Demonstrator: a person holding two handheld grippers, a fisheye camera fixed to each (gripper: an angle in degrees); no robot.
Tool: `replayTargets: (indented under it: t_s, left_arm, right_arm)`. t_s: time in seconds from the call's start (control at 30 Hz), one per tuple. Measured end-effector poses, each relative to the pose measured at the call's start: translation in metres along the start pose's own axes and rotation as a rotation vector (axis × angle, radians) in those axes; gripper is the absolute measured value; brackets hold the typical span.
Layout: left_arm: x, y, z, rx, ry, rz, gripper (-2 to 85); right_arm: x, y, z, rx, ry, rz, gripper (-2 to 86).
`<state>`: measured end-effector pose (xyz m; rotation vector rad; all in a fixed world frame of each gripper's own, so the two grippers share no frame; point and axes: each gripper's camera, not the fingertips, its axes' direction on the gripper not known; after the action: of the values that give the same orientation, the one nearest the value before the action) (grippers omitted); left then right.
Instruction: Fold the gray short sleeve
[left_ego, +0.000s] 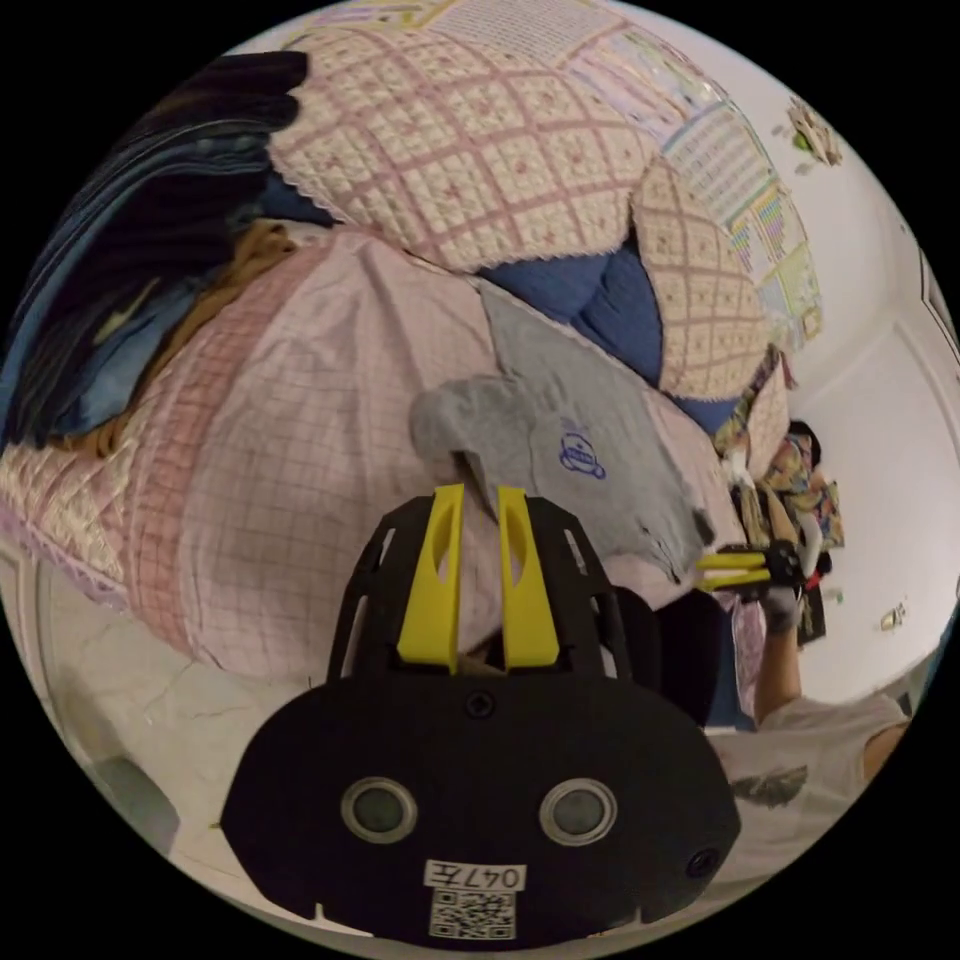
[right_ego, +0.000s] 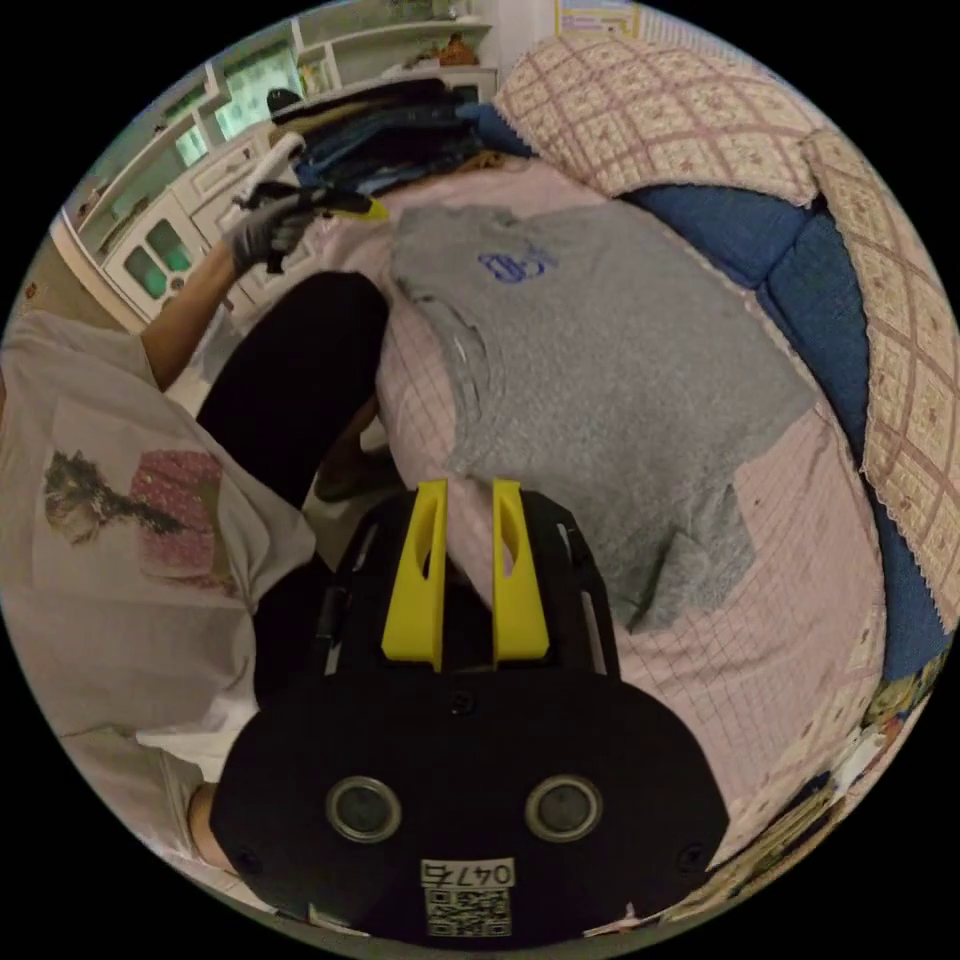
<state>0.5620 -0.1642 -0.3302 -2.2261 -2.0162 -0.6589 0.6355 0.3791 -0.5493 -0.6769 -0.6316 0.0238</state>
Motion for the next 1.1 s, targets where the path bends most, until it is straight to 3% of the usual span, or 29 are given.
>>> replayTargets:
  t_s: [0.2, 0.33, 0.43, 0.5, 0.6, 0.73, 1.1]
  left_arm:
    - [-0.021, -0.015, 0.004, 0.054, 0.008, -0.14, 7.4]
    - [-0.008, -0.013, 0.007, 0.071, 0.014, -0.141, 0.8]
    - [0.028, -0.008, -0.033, 0.218, 0.023, -0.03, -0.4]
    - [0.08, -0.005, -0.07, 0.308, -0.084, 0.191, -0.7]
    - [0.09, -0.012, -0.062, 0.166, -0.305, 0.178, -0.7]
    - [0.052, -0.007, -0.053, 0.086, -0.155, 0.058, -0.8]
    - [0.085, -0.037, -0.079, 0.084, -0.146, 0.141, -0.8]
  right_arm:
    - [-0.002, 0.017, -0.015, 0.16, 0.018, 0.122, 1.4]
    - [-0.008, 0.031, -0.012, 0.186, 0.013, 0.17, 0.6]
    - [-0.021, 0.03, -0.011, 0.219, 0.01, 0.143, 1.1]
    - [-0.036, 0.02, -0.006, 0.221, 0.019, 0.085, 1.7]
    - [-0.062, -0.006, 0.014, 0.19, 0.072, -0.03, 2.4]
    - [-0.093, -0.053, 0.045, 0.191, 0.089, -0.171, 2.4]
    - [-0.106, -0.122, 0.111, 0.11, 0.197, -0.304, 1.2]
